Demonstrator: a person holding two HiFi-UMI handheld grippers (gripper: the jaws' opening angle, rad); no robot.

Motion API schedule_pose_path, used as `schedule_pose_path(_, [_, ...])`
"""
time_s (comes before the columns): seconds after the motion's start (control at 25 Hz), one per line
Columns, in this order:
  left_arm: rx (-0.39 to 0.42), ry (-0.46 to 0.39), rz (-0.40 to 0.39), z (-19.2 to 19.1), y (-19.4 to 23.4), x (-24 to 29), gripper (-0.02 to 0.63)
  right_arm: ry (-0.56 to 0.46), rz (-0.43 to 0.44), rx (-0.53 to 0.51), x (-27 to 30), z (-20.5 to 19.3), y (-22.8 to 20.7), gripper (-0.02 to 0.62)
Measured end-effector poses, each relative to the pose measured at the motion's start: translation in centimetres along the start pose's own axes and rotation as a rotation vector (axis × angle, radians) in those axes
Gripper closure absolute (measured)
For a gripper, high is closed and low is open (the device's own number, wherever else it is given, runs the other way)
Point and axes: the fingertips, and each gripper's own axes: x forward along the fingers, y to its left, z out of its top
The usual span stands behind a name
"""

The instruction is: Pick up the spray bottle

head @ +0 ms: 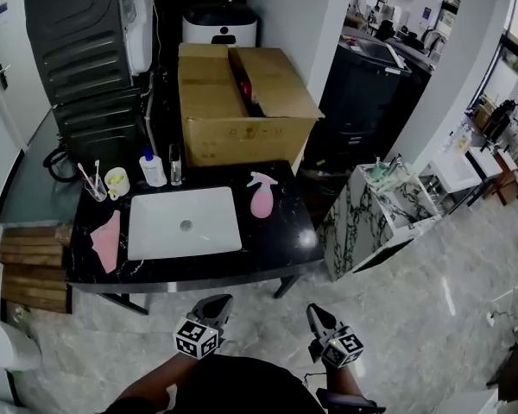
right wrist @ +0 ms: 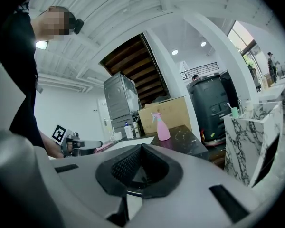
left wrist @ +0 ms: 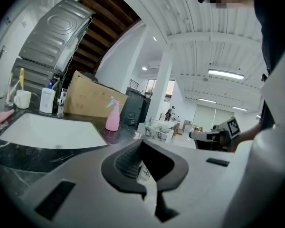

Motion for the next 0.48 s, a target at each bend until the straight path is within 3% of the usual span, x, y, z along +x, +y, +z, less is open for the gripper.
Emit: schedule_pose_path(0.48, [0.008,-0.015,0.010,0.5,-0.4,0.7,0.598,-0.049,0.009,0.008,-0.3,0.9,-0.3,0.569])
